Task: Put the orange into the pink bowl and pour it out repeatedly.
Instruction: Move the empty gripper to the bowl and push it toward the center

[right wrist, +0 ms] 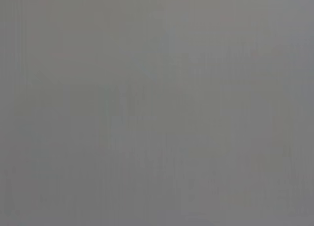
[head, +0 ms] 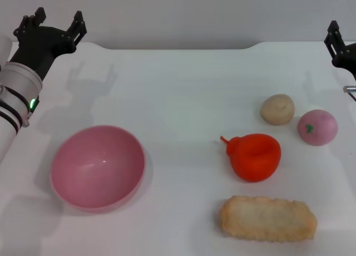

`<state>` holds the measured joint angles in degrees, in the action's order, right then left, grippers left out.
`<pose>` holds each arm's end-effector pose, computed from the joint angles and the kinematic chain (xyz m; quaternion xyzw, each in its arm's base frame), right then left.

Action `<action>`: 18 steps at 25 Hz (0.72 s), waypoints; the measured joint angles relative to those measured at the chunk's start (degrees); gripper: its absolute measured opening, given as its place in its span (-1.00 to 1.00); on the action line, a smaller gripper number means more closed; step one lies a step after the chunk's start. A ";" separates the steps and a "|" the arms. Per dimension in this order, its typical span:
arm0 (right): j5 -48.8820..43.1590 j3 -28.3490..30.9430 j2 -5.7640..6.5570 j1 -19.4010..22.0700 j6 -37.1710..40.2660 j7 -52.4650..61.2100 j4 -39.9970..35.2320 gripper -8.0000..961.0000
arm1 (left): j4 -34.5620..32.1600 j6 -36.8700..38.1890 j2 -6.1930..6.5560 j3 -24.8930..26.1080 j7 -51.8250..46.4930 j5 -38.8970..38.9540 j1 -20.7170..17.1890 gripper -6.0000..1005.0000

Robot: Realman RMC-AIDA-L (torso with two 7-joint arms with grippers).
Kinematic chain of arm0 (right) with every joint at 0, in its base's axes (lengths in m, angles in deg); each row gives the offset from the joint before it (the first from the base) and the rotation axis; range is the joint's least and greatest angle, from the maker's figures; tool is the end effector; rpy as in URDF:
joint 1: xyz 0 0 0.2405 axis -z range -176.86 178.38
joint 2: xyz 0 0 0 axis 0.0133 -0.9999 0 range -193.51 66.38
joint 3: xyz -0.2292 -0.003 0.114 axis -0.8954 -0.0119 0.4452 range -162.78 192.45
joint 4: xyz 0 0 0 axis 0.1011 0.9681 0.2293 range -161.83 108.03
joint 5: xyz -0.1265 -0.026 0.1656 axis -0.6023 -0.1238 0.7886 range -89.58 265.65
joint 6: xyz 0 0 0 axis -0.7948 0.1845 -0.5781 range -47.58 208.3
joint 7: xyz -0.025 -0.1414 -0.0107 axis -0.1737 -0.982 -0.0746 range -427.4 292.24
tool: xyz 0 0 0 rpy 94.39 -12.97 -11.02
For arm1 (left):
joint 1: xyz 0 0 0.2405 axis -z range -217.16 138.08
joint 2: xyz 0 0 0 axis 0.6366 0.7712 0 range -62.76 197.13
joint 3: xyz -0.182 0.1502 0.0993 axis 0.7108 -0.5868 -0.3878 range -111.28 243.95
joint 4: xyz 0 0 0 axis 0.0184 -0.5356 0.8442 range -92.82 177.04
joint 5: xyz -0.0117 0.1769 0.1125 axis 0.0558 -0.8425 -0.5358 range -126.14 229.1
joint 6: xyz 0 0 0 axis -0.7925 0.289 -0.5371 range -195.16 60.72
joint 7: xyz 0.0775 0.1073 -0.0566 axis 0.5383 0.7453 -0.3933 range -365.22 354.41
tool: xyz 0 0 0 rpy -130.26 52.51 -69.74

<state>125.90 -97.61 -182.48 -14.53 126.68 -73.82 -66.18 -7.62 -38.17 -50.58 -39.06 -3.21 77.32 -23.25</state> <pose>0.2860 0.3523 -0.0090 -0.6669 0.2541 0.2998 0.6332 -0.2564 0.3815 -0.0012 -0.7154 -0.2517 -0.2759 0.5905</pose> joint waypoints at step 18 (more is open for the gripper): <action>0.00 -0.47 0.07 -0.19 -0.07 -0.30 0.00 0.41 | -9.79 -16.46 0.34 2.51 0.95 -0.13 -0.83 0.59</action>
<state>125.90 -98.09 -182.41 -14.72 126.61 -74.11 -66.18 -17.41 -54.63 -50.25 -36.55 -2.26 77.18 -24.07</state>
